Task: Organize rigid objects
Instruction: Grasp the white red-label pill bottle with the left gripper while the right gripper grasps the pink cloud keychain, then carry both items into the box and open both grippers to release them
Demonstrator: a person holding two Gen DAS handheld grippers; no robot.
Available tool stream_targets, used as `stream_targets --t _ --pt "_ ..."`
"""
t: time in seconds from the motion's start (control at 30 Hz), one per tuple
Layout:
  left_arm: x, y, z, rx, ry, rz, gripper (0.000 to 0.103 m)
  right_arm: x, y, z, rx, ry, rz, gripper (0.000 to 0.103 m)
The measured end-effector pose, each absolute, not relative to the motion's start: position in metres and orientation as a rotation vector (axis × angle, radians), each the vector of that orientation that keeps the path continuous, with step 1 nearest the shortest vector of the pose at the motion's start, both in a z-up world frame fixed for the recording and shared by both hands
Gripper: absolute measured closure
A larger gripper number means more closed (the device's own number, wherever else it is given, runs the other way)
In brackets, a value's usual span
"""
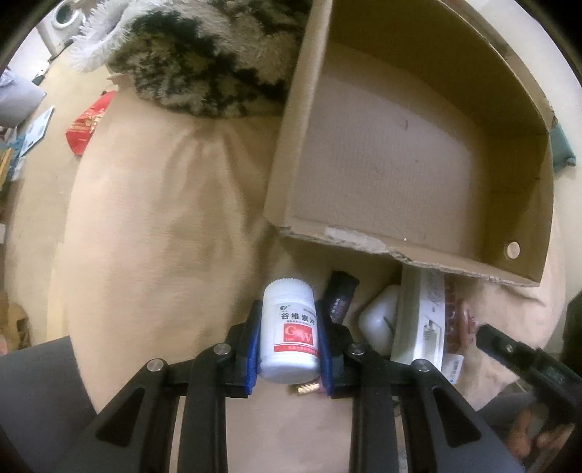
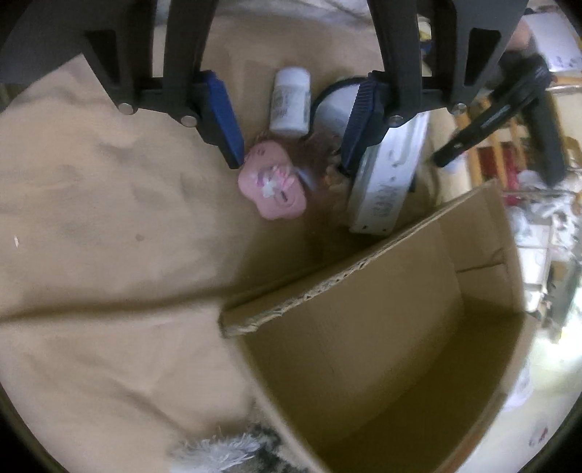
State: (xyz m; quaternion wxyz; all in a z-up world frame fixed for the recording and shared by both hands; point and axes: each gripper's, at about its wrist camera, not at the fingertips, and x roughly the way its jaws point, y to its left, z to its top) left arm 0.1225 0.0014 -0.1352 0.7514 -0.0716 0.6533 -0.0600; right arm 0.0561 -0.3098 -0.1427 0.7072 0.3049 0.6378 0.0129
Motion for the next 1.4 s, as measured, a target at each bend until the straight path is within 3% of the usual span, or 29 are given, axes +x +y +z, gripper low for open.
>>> stream_targets --t 0.17,0.2,0.23,0.33,0.67,1.03,1.4 --pt "0.125 0.012 -0.138 -0.142 1.440 -0.110 0.079 0.071 -0.306 -0.164 0.584 1.460 -0.027 0.045" --pt "0.120 0.011 -0.142 -0.140 1.439 -0.107 0.079 0.070 -0.307 -0.166 0.589 1.451 -0.026 0.049" --pt "0.121 0.012 -0.144 -0.138 1.438 -0.104 0.079 0.071 -0.308 -0.165 0.589 1.440 -0.026 0.061" --pt "0.118 0.012 -0.146 -0.133 1.436 -0.093 0.079 0.070 -0.311 -0.161 0.550 1.425 -0.023 0.067" --pt "0.117 0.011 -0.140 -0.142 1.418 -0.055 0.079 0.057 -0.313 -0.136 0.508 1.329 -0.030 0.067" --pt "0.104 0.017 -0.130 -0.108 1.370 -0.024 0.079 0.026 -0.307 -0.070 0.499 1.122 0.040 0.067" --pt "0.087 0.019 -0.079 -0.088 1.215 0.037 0.079 0.021 -0.300 -0.023 0.505 0.987 0.114 0.066"
